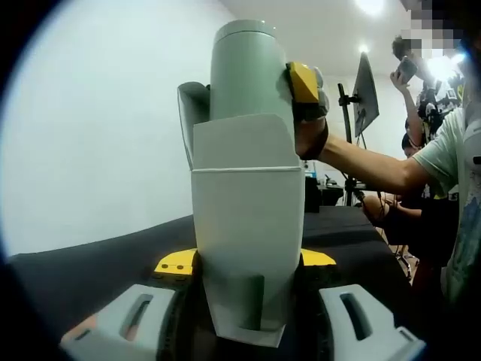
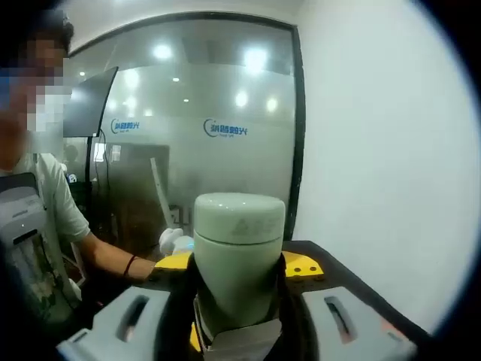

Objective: Assemble the cup parts correctly, then place the assembled cup into the box.

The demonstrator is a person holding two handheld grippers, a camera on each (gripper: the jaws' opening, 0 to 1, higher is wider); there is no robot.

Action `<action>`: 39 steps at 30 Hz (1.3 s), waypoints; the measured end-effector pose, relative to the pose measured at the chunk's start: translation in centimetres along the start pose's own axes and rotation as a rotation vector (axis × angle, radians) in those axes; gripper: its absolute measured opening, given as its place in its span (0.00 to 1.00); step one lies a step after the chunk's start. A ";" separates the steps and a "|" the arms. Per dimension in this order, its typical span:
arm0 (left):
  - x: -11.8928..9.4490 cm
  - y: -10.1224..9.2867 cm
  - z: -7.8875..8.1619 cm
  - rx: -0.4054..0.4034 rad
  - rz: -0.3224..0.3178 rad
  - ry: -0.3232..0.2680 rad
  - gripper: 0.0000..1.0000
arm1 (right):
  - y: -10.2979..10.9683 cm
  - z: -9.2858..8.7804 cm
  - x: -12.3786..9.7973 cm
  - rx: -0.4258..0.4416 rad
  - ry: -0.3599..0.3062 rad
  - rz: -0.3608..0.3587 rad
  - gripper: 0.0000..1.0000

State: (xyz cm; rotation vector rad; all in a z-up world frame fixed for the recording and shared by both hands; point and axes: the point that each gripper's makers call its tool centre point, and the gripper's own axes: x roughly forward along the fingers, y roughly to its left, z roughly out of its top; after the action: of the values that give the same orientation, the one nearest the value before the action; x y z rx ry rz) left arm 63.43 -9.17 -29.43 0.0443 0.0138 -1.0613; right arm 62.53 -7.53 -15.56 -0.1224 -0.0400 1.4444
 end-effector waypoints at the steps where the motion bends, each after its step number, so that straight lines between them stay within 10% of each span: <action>1: 0.0 0.2 0.0 0.002 0.000 0.001 0.45 | -0.1 0.1 0.0 0.009 -0.006 -0.006 0.41; 39: 0.1 0.4 0.0 0.000 0.002 0.011 0.45 | -0.2 -0.3 -0.6 -0.014 0.008 -0.010 0.38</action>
State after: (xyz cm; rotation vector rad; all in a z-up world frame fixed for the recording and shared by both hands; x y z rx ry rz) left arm 63.80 -9.08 -29.41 0.0500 0.0242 -1.0590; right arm 62.65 -8.14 -15.78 -0.1394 -0.0447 1.4335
